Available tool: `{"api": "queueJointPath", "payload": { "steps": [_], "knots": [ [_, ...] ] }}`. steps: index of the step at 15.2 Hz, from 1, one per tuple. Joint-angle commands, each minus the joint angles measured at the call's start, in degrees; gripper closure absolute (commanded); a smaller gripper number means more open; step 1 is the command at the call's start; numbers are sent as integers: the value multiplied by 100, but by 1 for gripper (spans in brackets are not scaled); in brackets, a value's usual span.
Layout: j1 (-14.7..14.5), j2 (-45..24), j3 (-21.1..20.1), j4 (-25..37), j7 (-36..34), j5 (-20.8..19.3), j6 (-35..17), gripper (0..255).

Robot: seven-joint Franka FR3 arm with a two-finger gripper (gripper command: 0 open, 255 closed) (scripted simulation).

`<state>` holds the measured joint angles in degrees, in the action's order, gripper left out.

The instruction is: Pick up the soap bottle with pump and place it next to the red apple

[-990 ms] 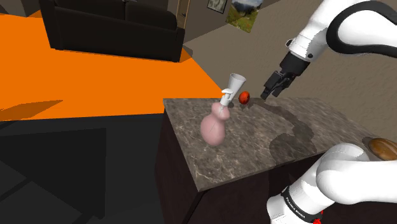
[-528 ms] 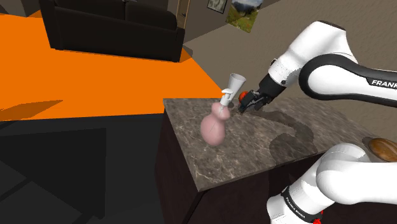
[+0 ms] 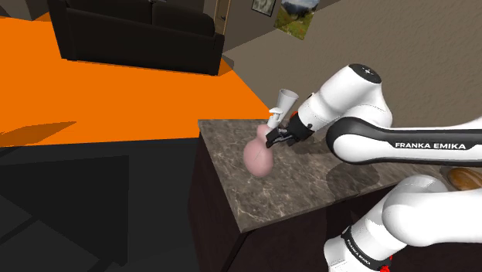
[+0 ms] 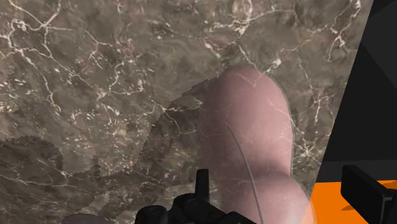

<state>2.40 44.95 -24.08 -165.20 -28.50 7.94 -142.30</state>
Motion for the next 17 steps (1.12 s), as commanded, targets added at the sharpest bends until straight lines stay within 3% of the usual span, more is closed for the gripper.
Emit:
{"api": "queueJointPath", "payload": {
  "steps": [1,5,13,14,17],
  "knots": [
    [62,-171,-79,-64,-54,-10,-271,0],
    [234,-635,-216,-139,-102,-66,-820,0],
    [233,-634,-216,-138,-102,-67,-819,0],
    [233,-634,-216,-138,-102,-67,-819,255],
    [233,-633,-216,-138,-102,-67,-818,255]
  ]
}}
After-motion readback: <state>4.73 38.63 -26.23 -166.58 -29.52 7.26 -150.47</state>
